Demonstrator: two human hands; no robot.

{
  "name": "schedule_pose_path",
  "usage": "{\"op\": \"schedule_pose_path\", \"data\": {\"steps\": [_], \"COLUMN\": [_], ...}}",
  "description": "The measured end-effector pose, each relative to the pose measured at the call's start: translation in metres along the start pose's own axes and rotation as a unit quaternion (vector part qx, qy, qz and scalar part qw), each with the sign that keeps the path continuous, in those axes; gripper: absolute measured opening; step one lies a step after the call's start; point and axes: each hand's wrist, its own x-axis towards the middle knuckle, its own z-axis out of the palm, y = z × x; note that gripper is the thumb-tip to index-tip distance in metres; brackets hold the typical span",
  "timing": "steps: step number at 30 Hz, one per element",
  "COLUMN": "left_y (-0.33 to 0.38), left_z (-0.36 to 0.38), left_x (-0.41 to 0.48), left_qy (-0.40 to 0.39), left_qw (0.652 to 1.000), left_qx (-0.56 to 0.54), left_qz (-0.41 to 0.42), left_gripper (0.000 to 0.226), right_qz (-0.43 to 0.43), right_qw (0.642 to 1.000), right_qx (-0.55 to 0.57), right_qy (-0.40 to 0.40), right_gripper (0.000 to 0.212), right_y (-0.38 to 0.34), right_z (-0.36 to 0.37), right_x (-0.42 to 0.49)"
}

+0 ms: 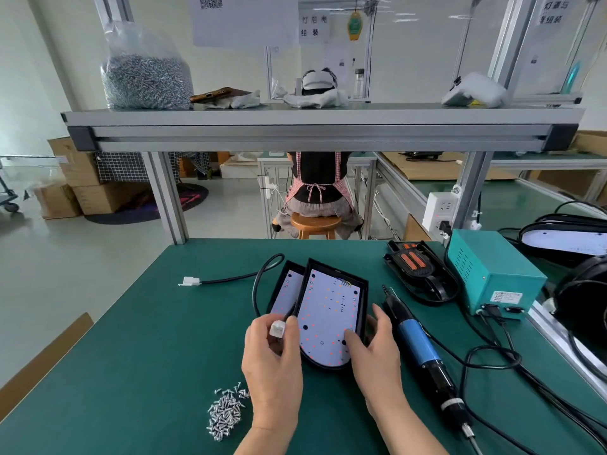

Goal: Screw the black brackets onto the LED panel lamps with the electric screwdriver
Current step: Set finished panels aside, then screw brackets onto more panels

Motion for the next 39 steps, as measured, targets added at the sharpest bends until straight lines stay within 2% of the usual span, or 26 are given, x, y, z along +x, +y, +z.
{"op": "schedule_pose_path", "data": {"steps": [5, 8, 12, 19, 24, 28, 31, 36, 39], "left_y": [-0.006, -0.013, -0.016, -0.016, -0.014, -0.014, -0.011, -0.009, -0.011], "left_z": [-0.002, -0.003, -0.001, 0.001, 0.000, 0.000, 0.002, 0.005, 0.006], "left_x": [-0.006, -0.007, -0.012, -0.016, -0.018, -0.017, -0.015, -0.014, -0.013], "left_qy": [-0.049, -0.063, -0.096, -0.172, -0.221, -0.212, -0.208, -0.209, -0.207], "left_qw": [0.998, 0.997, 0.990, 0.981, 0.970, 0.973, 0.977, 0.977, 0.977], "left_qx": [-0.019, -0.003, 0.021, -0.064, -0.096, -0.086, -0.034, -0.007, 0.033], "left_qz": [0.023, 0.035, 0.098, 0.065, 0.040, 0.021, 0.031, 0.035, 0.033], "left_gripper": [0.021, 0.034, 0.045, 0.069, 0.059, 0.042, 0.050, 0.052, 0.027], "right_qz": [0.027, 0.035, 0.026, 0.010, 0.008, 0.032, 0.027, -0.020, -0.055], "right_qw": [0.997, 0.993, 0.990, 0.967, 0.956, 0.952, 0.955, 0.980, 0.989], "right_qx": [0.070, 0.107, 0.137, 0.253, 0.292, 0.305, 0.294, 0.198, 0.121], "right_qy": [0.032, 0.034, 0.034, 0.029, -0.001, -0.010, -0.015, 0.024, 0.066], "right_gripper": [0.052, 0.050, 0.051, 0.044, 0.039, 0.036, 0.037, 0.043, 0.046], "right_y": [-0.002, -0.003, -0.005, -0.008, -0.014, -0.016, -0.015, -0.015, -0.016], "right_z": [0.001, 0.000, -0.001, -0.007, -0.004, -0.006, -0.008, -0.013, -0.014], "right_x": [0.004, 0.004, 0.003, 0.004, 0.001, 0.001, 0.001, -0.004, -0.011]}}
